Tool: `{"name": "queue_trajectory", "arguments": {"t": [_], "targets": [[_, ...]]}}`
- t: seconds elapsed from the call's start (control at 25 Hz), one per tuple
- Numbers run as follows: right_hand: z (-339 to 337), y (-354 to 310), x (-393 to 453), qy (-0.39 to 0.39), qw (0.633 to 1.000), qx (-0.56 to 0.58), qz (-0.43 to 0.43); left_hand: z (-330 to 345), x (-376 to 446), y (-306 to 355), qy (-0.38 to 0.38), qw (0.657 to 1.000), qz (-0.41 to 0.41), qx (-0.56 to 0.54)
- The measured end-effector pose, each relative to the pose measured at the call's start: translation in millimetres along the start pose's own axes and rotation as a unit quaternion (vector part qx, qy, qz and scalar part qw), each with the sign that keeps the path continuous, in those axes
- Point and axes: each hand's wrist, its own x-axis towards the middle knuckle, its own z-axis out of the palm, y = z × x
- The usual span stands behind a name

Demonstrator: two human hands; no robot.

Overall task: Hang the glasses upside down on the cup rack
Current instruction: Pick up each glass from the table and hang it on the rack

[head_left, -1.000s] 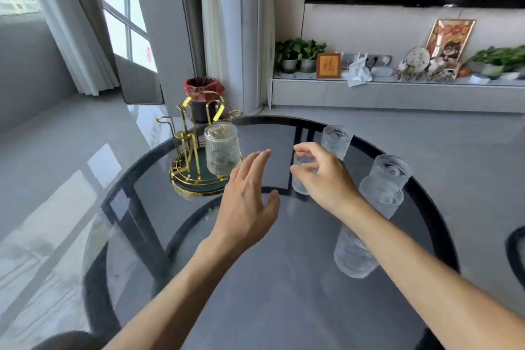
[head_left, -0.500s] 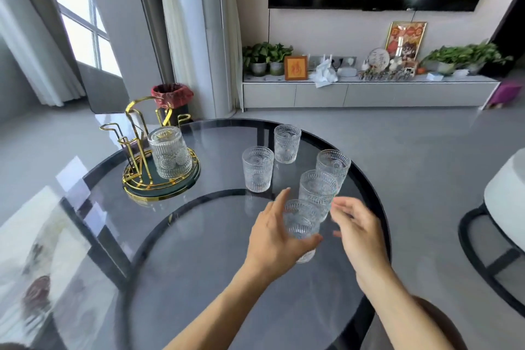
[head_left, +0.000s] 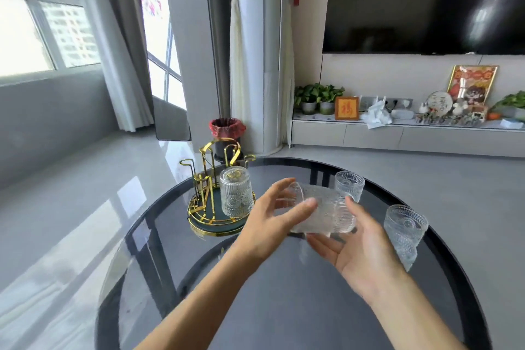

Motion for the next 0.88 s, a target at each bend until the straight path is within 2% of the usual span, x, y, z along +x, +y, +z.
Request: {"name": "queue_trajectory", "arguments": {"t": [0.08, 0.12, 0.16, 0.24, 0.32, 0.4, 0.48, 0.64, 0.88], "targets": [[24.7, -10.2, 23.8, 0.003, 1.0, -0.004, -0.02, -43.7, 22.4, 9.4, -0.002, 0.999, 0.019, 0.043], [35.1, -15.6, 35.6, 0.01, 1.0, -0.002, -0.03, -64.0, 36.0, 12.2, 0.028, 0.994, 0.029, 0.105], [47.2, -18.6, 48.8, 0.02, 0.999, -0.006, -0.039, -86.7, 51.2, 12.3, 0.073, 0.975, 0.042, 0.205], [67.4, -20.4, 78.0, 0.05, 0.995, -0.055, -0.068, -123.2, 79.6, 9.5, 0.113, 0.906, 0.057, 0.405], [83.4, -17.2, 108.1, 0.08, 0.979, -0.148, -0.115, -146.3, 101.7, 0.7, 0.067, 0.864, 0.034, 0.499], [95.6, -12.8, 132.9, 0.097, 0.943, -0.261, -0.179, -158.3, 112.7, -10.9, 0.015, 0.849, 0.026, 0.528], [104.5, -10.5, 152.9, 0.083, 0.899, -0.358, -0.239, -165.3, 114.9, -20.8, -0.003, 0.85, 0.041, 0.526], [115.5, -4.9, 182.4, 0.076, 0.814, -0.493, -0.297, -174.0, 112.6, -30.2, -0.029, 0.845, 0.054, 0.532], [114.0, 18.1, 203.9, 0.026, 0.756, -0.582, -0.3, -164.8, 111.9, -35.4, -0.023, 0.846, 0.047, 0.53]]}}
